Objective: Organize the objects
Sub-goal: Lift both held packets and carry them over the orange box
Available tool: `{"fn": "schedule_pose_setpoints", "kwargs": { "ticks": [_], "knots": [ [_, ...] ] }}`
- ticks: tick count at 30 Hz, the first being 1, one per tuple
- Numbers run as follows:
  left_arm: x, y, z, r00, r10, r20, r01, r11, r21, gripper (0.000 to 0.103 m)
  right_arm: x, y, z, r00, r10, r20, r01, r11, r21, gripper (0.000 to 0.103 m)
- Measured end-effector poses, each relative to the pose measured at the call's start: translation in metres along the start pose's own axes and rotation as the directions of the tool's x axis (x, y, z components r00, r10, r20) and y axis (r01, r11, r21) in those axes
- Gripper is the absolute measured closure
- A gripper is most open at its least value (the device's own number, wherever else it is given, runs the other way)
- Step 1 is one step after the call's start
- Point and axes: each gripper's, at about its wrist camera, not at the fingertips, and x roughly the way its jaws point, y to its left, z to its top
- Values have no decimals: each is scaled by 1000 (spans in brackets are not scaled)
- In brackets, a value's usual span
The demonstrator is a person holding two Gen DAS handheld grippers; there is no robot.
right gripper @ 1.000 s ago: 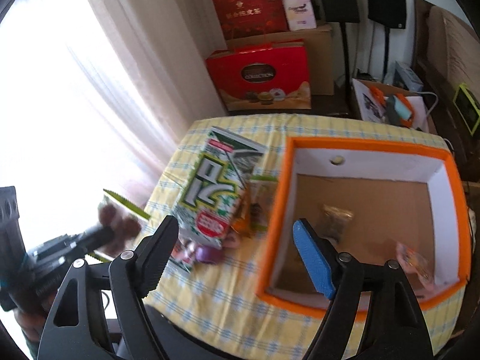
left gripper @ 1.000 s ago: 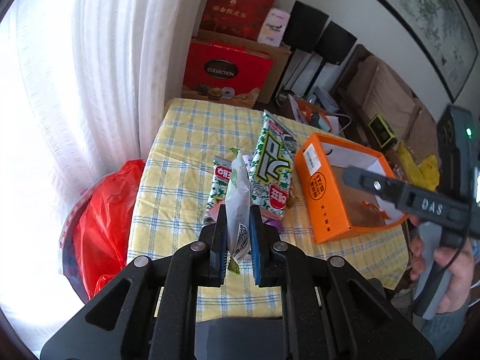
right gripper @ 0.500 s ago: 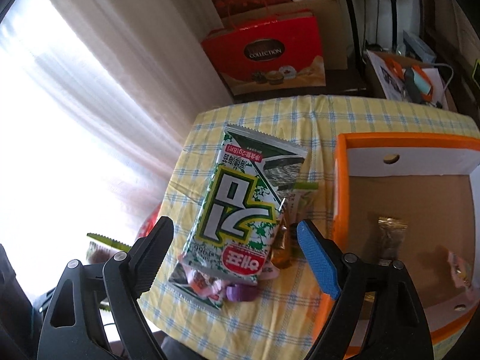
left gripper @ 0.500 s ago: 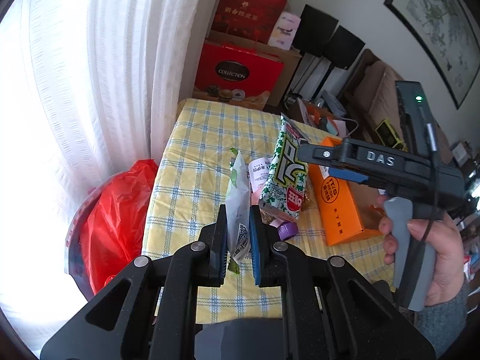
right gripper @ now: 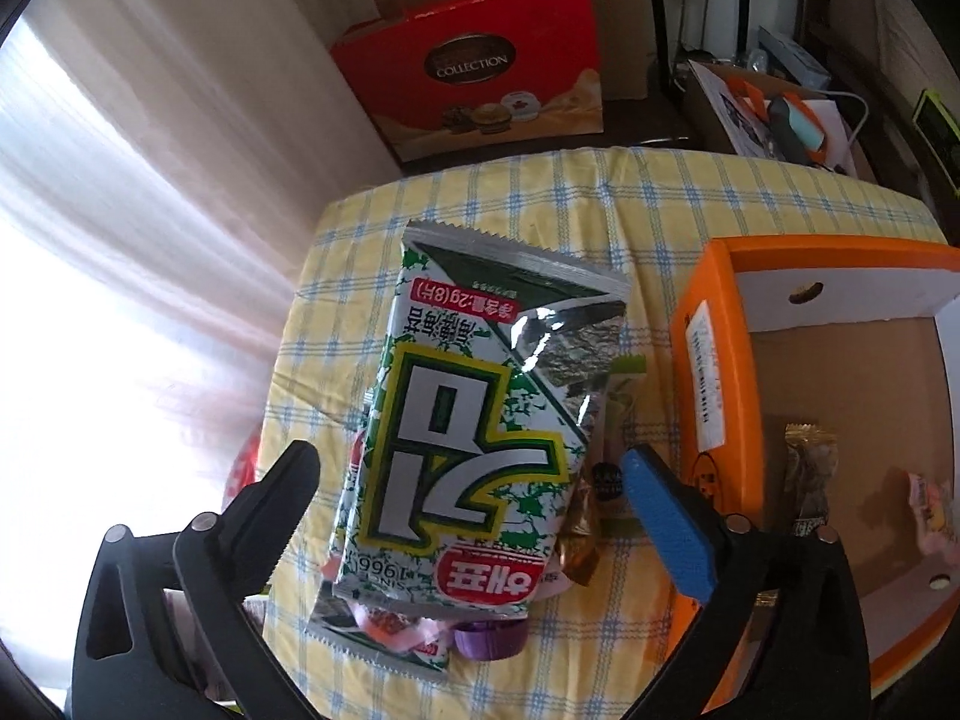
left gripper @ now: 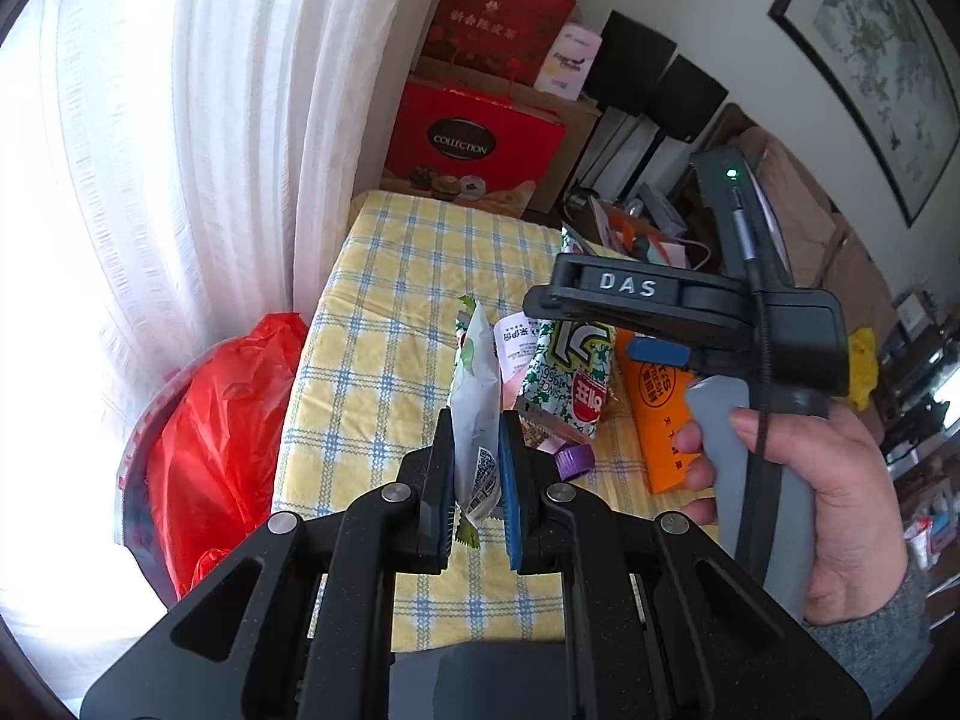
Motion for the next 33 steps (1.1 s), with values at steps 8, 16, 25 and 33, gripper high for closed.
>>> {"fn": "schedule_pose_setpoints", "kwargs": {
  "ticks": [8,16,25,33],
  "knots": [
    [1,2,-1,1000,-4,0,4,1000,-4,91,16,14,-1,998,-58,-10,57,996,-68,0],
    [2,-1,-1,1000,-8,-3,8,1000,1,91,15,17,-6,998,-60,30,64,987,-148,25],
    [0,-9,1,1000,-5,-1,5,1000,17,91,-11,9,-7,996,54,69,-46,992,-119,28],
    [-9,-27,6,1000,-10,14,9,999,49,91,-46,14,-12,991,99,85,-85,984,-154,28]
  ]
}}
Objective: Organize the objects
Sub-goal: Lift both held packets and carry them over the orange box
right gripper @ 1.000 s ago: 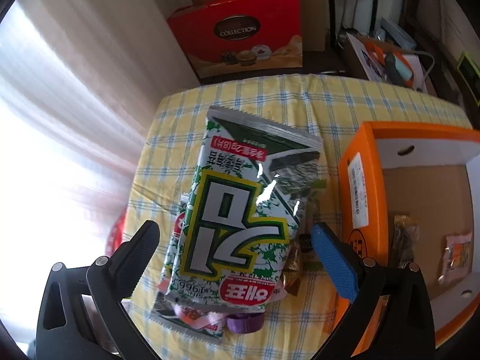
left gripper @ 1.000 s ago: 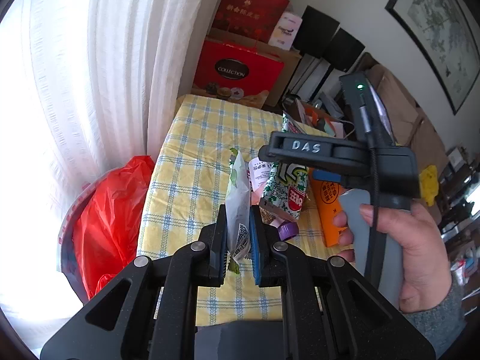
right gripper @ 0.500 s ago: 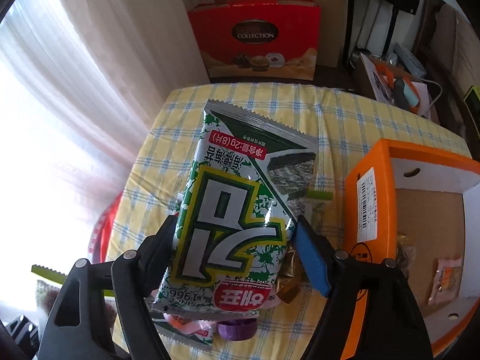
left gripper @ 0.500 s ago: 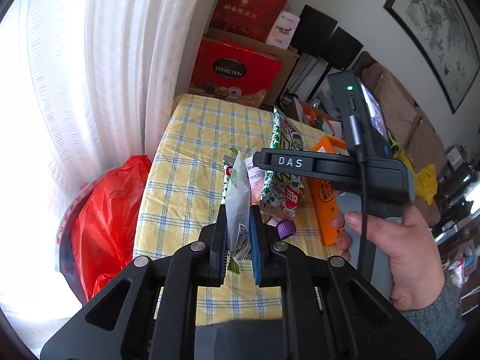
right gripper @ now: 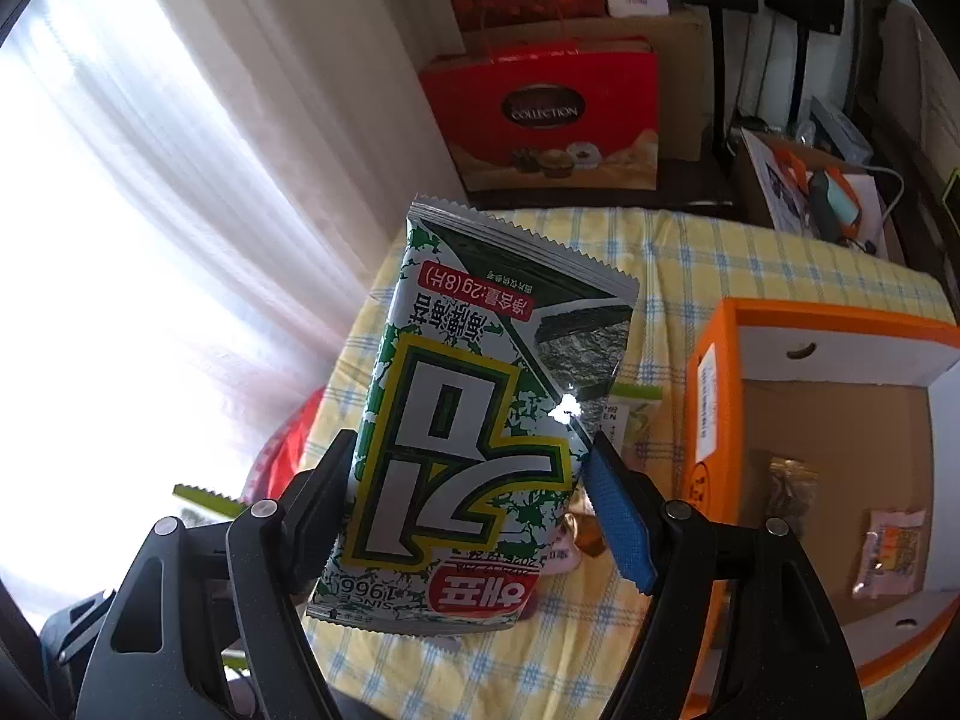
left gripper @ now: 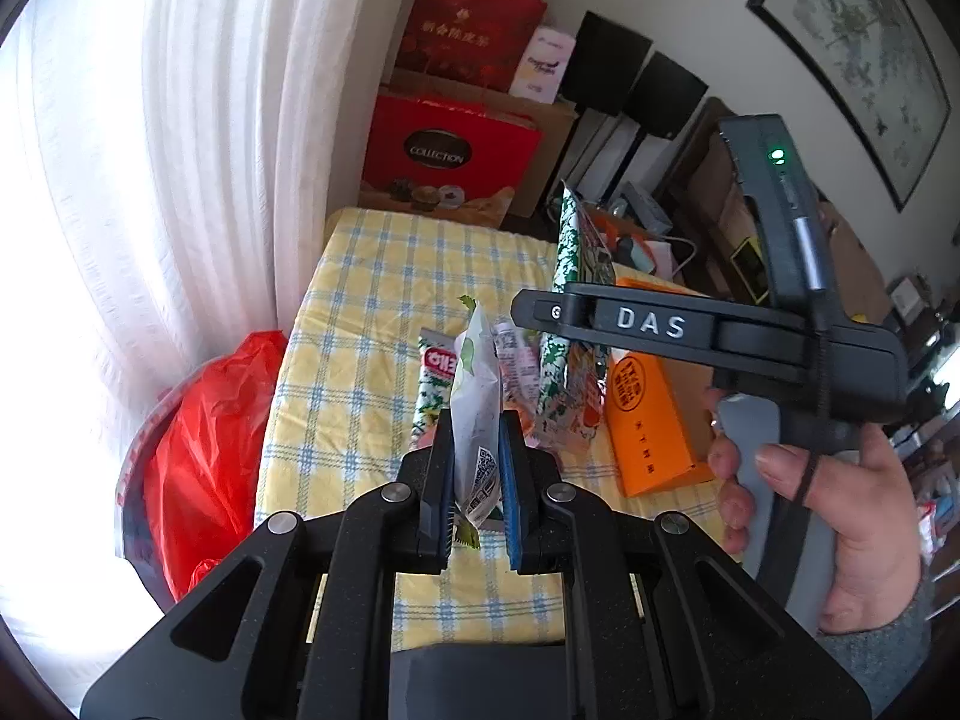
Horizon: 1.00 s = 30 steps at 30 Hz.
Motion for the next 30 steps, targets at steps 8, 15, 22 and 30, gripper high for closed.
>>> {"fn": "schedule_pose_setpoints", "kwargs": {
  "ticks": [8,15,22,30],
  "knots": [
    [-6,-19,6,1000,-9,13,8,999,32,91,-38,-10,-2,999,22,41,-22,1000,-4,28],
    [-3,-46,13,1000,-27,9,26,997,71,91,-76,-34,-3,998,-6,62,7,1000,-13,28],
    [9,-78,12,998,-58,-13,59,992,113,91,-95,-78,-9,996,-72,61,70,997,33,28],
    [24,-118,14,996,-78,-30,82,982,169,91,-113,-126,-16,990,-134,54,129,988,89,28]
  ]
}}
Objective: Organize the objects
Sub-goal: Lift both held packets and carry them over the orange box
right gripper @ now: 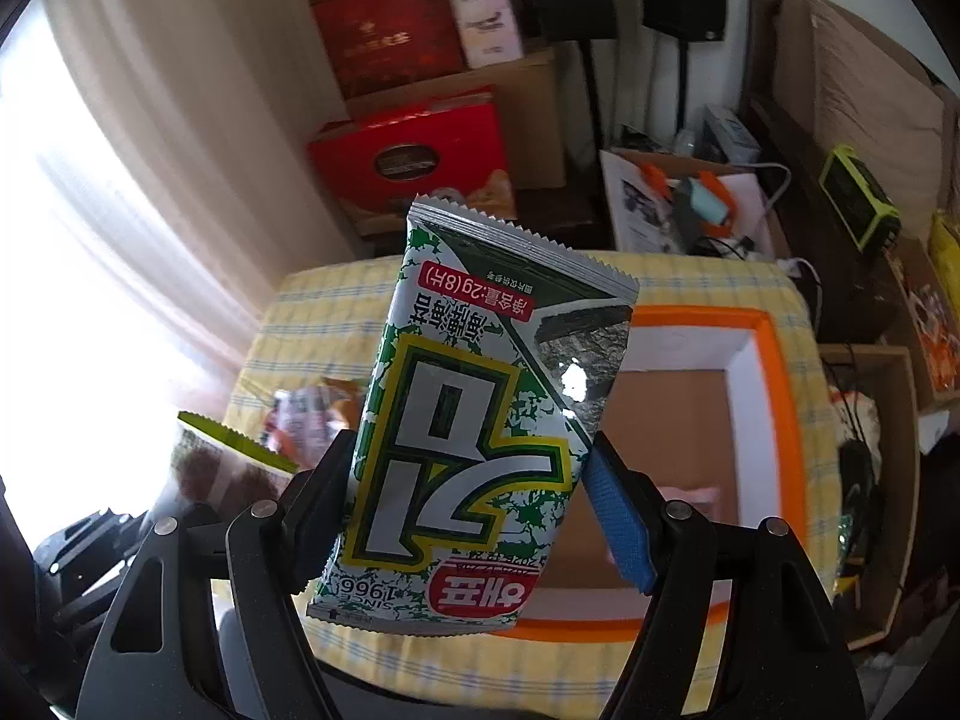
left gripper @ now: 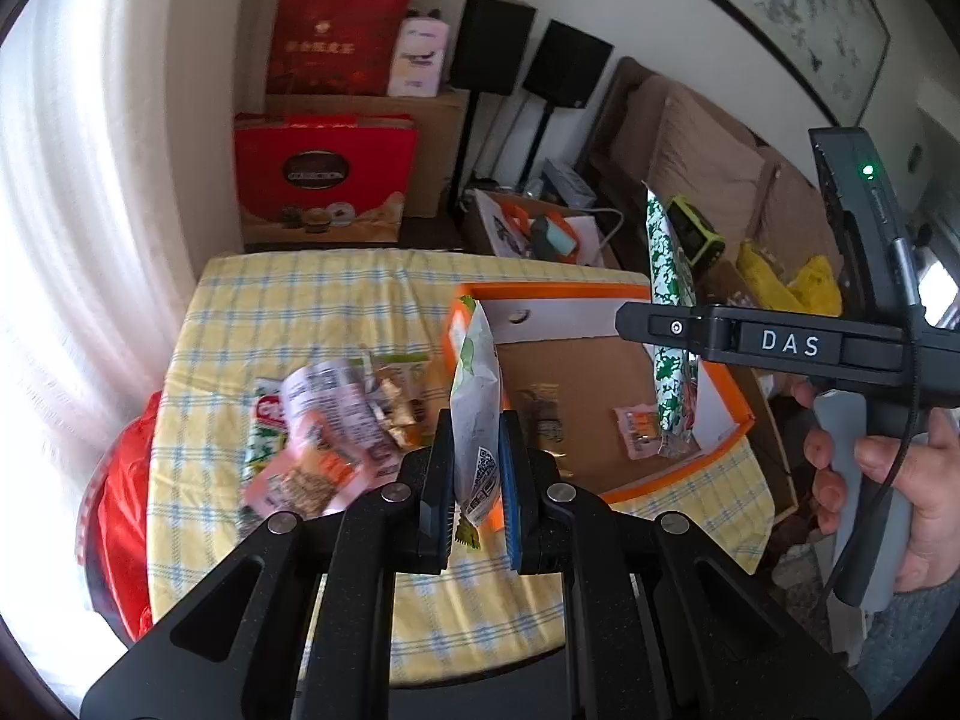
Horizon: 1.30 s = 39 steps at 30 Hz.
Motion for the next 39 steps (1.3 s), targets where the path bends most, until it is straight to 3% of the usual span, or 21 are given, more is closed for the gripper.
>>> {"fn": "schedule_pose_setpoints", "kwargs": {
  "ticks": [11,22,34,39],
  "knots": [
    [26,-47,9,999,-27,-18,29,997,68,91,0,-46,-7,998,-63,-29,64,997,30,28],
    [71,-91,16,999,-6,-52,15,986,165,91,19,-86,-10,989,-130,-71,133,990,37,28],
    [118,-113,12,992,50,-118,-19,969,247,91,46,-107,-13,976,-166,-138,168,986,4,28],
    [129,-120,7,986,122,-115,-83,951,298,91,56,-107,-15,968,-200,-151,196,980,-43,27]
  ]
}}
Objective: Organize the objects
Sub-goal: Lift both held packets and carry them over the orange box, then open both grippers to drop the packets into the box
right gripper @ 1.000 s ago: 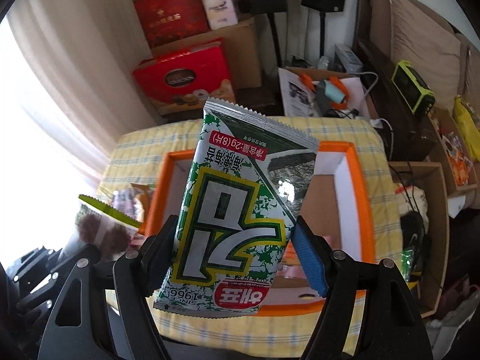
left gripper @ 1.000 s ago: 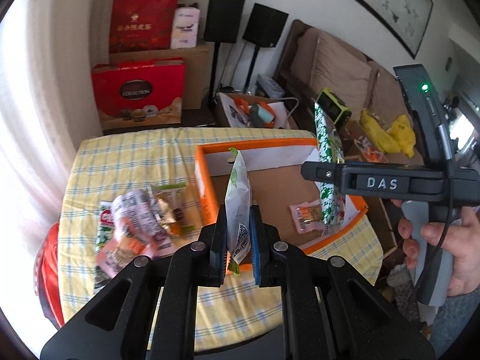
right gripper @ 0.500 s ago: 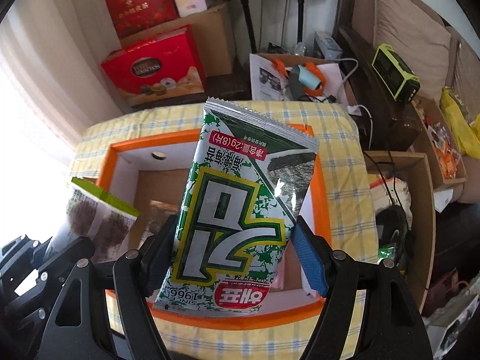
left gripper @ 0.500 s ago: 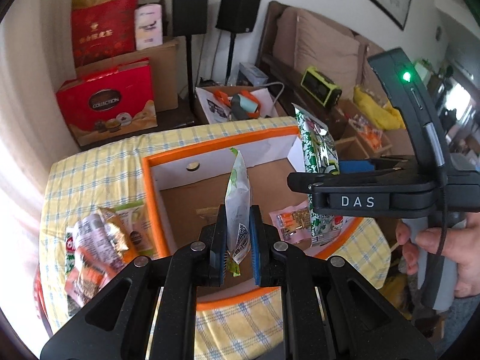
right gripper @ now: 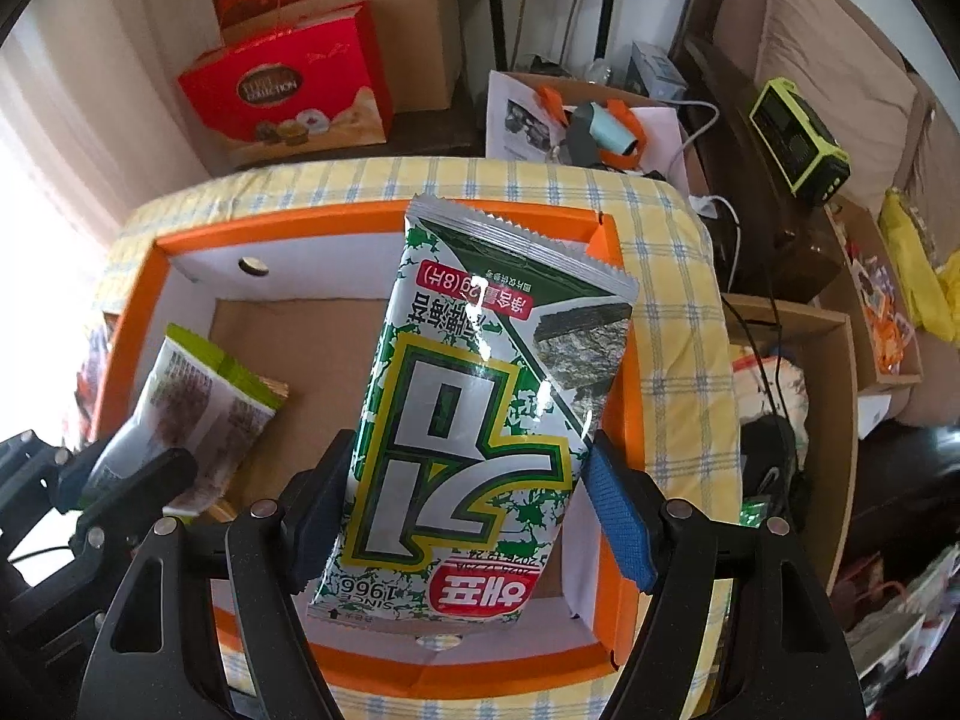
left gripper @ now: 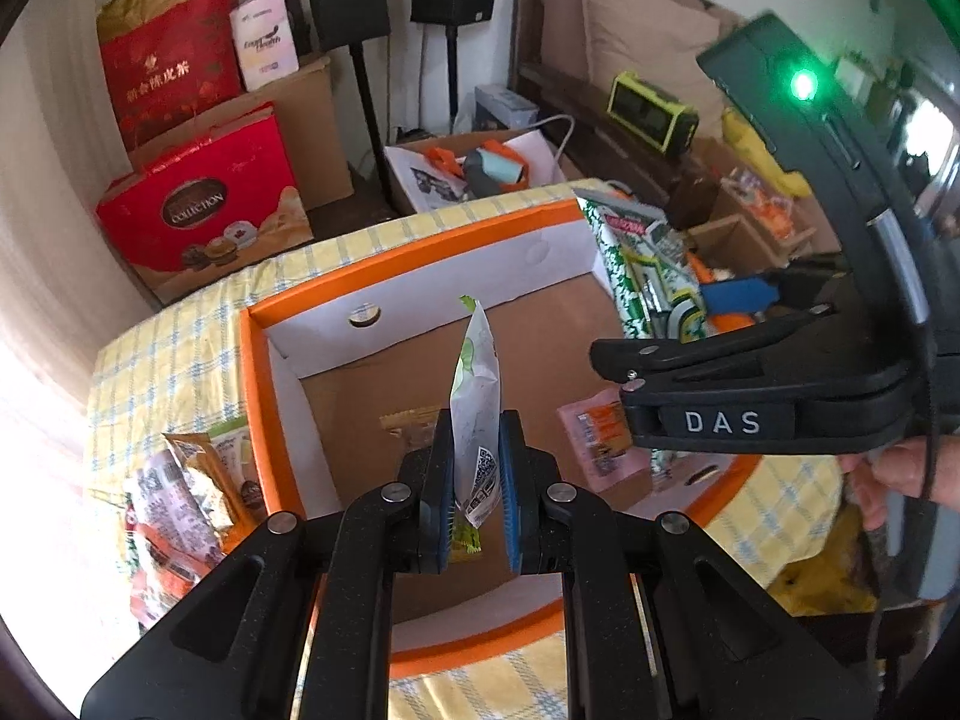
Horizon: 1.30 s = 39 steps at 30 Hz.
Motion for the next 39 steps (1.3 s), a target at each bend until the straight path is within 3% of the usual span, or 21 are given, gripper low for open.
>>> {"fn": "schedule_pose_setpoints", "kwargs": {
  "ticks": [6,9,12,21,23,26,30,39],
  "knots": [
    [10,-14,-6,998,70,-10,-69,996,62,91,10,13,-5,1000,-3,-29,1,998,-60,26],
    [16,-17,-10,996,81,-24,-79,994,69,91,15,15,-9,999,-31,-39,28,997,-72,23],
    [22,-19,-13,995,89,-41,-86,994,74,91,14,13,-11,999,-10,-33,8,998,-56,22],
    [24,-22,-19,996,66,-52,-62,995,79,85,-14,2,-10,998,54,35,-55,998,14,19],
    [22,-23,-21,997,46,-55,-42,996,74,75,-19,1,-10,997,68,48,-69,997,28,19],
    [11,-22,-22,999,-5,-35,7,998,61,64,-27,1,-13,995,82,63,-85,996,42,19],
    [-10,-4,-19,998,-61,2,61,998,-3,63,-35,0,-18,992,94,86,-98,994,51,19],
    [-53,53,-13,997,-33,70,42,992,-121,62,-33,3,-25,993,82,83,-86,995,49,19]
  ]
}}
